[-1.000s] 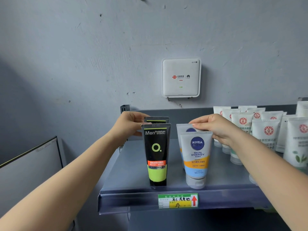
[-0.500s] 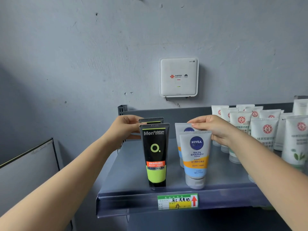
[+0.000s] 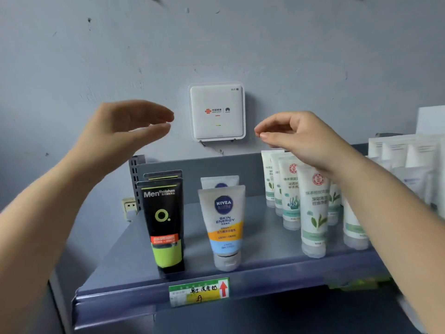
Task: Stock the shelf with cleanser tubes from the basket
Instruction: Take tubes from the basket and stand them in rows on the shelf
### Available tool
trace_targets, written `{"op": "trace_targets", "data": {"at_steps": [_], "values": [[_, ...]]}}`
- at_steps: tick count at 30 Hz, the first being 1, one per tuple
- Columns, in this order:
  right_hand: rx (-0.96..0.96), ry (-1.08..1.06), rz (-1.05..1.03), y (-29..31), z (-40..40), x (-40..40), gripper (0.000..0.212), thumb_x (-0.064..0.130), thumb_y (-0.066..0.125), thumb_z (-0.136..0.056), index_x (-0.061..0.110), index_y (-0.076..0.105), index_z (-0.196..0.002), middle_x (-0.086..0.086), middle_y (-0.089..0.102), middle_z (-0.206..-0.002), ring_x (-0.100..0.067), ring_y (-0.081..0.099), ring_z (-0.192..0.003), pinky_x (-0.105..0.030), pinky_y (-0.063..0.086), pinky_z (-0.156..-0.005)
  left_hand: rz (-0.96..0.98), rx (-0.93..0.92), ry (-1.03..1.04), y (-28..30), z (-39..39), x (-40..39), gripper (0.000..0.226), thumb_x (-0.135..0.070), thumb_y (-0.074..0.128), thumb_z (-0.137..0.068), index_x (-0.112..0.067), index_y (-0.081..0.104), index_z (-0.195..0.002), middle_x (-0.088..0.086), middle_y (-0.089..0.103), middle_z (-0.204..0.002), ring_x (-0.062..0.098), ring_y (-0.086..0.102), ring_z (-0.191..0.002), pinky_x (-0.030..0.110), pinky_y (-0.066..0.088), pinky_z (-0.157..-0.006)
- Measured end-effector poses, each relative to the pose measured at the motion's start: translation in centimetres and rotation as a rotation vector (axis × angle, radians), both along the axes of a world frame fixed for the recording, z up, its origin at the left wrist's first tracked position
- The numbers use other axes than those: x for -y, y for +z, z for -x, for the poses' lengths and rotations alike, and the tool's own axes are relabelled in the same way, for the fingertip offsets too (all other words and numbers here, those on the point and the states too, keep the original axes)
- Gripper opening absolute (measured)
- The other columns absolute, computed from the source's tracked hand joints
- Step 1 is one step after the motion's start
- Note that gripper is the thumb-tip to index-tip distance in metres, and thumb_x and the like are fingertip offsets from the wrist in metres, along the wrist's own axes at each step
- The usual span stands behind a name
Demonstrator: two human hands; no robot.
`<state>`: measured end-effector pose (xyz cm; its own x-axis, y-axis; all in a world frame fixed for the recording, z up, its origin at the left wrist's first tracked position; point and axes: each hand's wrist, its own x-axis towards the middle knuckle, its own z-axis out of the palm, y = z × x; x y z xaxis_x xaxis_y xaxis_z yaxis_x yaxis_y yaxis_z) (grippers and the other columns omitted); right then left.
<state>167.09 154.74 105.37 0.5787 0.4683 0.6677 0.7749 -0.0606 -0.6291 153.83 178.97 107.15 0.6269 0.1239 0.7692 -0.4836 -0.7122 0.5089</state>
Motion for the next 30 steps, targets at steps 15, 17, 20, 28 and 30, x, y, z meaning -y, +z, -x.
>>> {"op": "trace_targets", "data": {"at_steps": [15,17,20,28,30], "values": [[0.254,-0.194,0.627,0.1,-8.2,15.2,0.025,0.022,0.071,-0.08,0.018,0.068,-0.104,0.008,0.066,-0.094,-0.005,0.06,-0.086,-0.014,0.046,-0.08,-0.374,-0.419,0.153,-3.1,-11.6,18.8,0.032,-0.025,0.072,-0.079,-0.023,0.063,-0.109,-0.024,0.06,-0.089,-0.005,0.06,-0.085,0.009,0.046,-0.077],[0.271,-0.165,0.744,-0.1,-8.8,15.3,0.028,0.023,0.07,-0.08,0.019,0.067,-0.107,0.01,0.063,-0.096,-0.006,0.058,-0.092,-0.019,0.046,-0.084,-0.344,-0.499,0.164,-3.3,-12.4,19.3,0.032,-0.023,0.072,-0.079,-0.021,0.063,-0.109,-0.022,0.061,-0.088,-0.004,0.059,-0.081,0.004,0.042,-0.071],[0.267,-0.095,0.842,-0.3,-9.5,14.9,0.009,0.023,0.067,-0.082,0.031,0.064,-0.082,0.014,0.064,-0.083,-0.011,0.059,-0.083,-0.022,0.045,-0.071,-0.336,-0.584,0.171,-3.4,-12.7,19.6,0.021,-0.021,0.07,-0.081,-0.02,0.067,-0.102,-0.014,0.065,-0.079,0.0,0.059,-0.067,0.003,0.043,-0.061],[0.108,0.052,0.864,0.4,-10.6,15.2,0.009,0.01,0.067,-0.082,0.016,0.071,-0.085,0.005,0.074,-0.081,-0.008,0.068,-0.073,-0.019,0.055,-0.067,-0.14,-0.637,0.06,-3.6,-12.9,19.2,0.016,-0.011,0.072,-0.079,-0.012,0.071,-0.095,0.003,0.075,-0.086,0.02,0.072,-0.079,0.029,0.059,-0.073],[0.107,0.041,0.854,0.4,-10.8,15.3,0.017,0.011,0.068,-0.082,0.01,0.071,-0.099,-0.002,0.075,-0.092,-0.015,0.07,-0.084,-0.02,0.056,-0.073,-0.127,-0.636,0.045,-3.7,-13.0,19.1,0.016,-0.011,0.072,-0.078,-0.01,0.071,-0.095,0.003,0.075,-0.086,0.018,0.072,-0.078,0.027,0.059,-0.071]]}}
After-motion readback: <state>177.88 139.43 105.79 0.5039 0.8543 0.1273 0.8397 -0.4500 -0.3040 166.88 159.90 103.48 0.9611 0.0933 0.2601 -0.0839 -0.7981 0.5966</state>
